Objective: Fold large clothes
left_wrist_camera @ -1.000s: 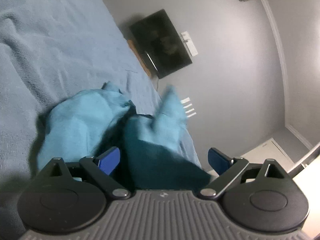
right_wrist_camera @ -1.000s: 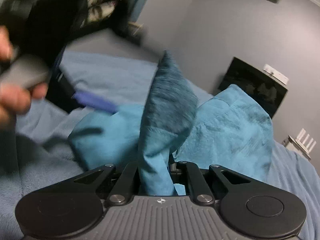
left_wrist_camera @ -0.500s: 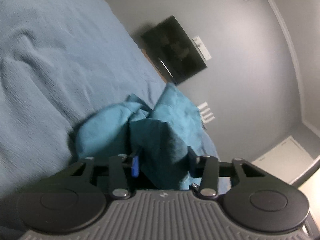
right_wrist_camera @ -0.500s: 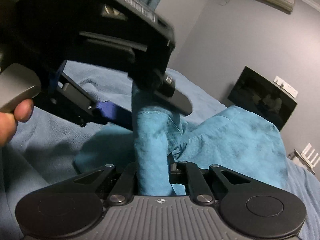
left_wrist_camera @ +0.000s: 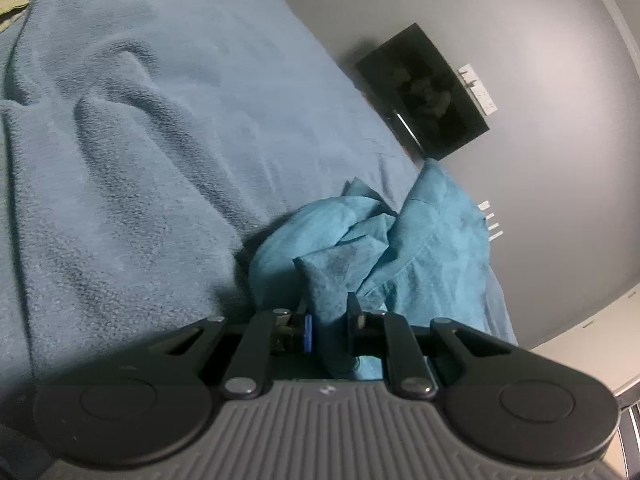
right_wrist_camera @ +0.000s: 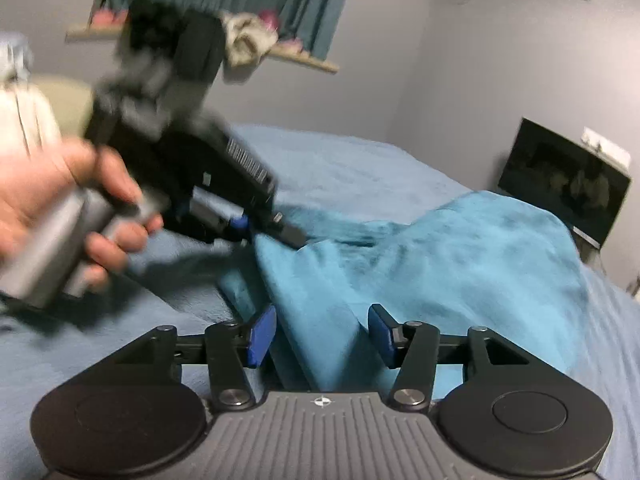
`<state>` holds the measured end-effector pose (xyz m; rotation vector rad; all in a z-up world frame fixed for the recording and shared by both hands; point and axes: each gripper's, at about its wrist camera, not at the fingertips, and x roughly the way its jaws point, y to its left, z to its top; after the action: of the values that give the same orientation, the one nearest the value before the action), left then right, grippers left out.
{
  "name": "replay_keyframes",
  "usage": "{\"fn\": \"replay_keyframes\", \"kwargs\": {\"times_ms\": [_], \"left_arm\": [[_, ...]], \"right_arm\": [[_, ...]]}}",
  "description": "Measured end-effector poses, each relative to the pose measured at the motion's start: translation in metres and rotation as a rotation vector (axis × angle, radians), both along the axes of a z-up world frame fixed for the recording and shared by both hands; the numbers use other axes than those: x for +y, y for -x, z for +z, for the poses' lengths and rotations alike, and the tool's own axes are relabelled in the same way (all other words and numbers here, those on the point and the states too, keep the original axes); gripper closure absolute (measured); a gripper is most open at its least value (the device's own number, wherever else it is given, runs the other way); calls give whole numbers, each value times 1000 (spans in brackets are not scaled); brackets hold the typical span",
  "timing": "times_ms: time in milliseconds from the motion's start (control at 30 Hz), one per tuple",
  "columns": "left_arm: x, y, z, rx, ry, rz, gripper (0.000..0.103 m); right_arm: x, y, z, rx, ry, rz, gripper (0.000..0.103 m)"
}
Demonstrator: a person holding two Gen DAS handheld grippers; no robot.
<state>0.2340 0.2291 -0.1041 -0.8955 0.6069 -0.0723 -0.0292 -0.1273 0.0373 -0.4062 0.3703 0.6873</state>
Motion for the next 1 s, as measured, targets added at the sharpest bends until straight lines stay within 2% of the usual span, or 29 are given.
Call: {"fn": "replay_keyframes", "kwargs": {"times_ms": [100,167,267,367,467,533,700,767,867,1000], "left_arm": [[-2,6,4,12,-40,8,92],[-4,6,9,13,-65,16,92],[-7,10,12,19,-96,27,92],[-9,11,12,31,-106,31,92],[-11,12,13,47,-114,37,92],[-10,13,12,62,-110,41,92],[-9,9,7,98,-101,52,91],[-9,7,4,111,-102,53,91],[-8,3,-1,125,-95,52,91],[-11,-5,-6,139,-116,45,91]], "right_arm": [[-57,13,27,25,-156,-74,45],[-92,9,36,46,-236,-192,47],[-132,-13,28,139,-259,-402,52],[-165,-34,0,290,-312,-494,50],[-188,-43,-10,296,-334,-519,40],[-209,-54,-8,342,-426,-531,39],[-251,-102,-2,431,-609,-517,23],[-261,-133,-10,486,-667,-533,20],[-278,-166,-20,578,-728,-561,9],[-292,-203,-37,663,-817,-518,5]]}}
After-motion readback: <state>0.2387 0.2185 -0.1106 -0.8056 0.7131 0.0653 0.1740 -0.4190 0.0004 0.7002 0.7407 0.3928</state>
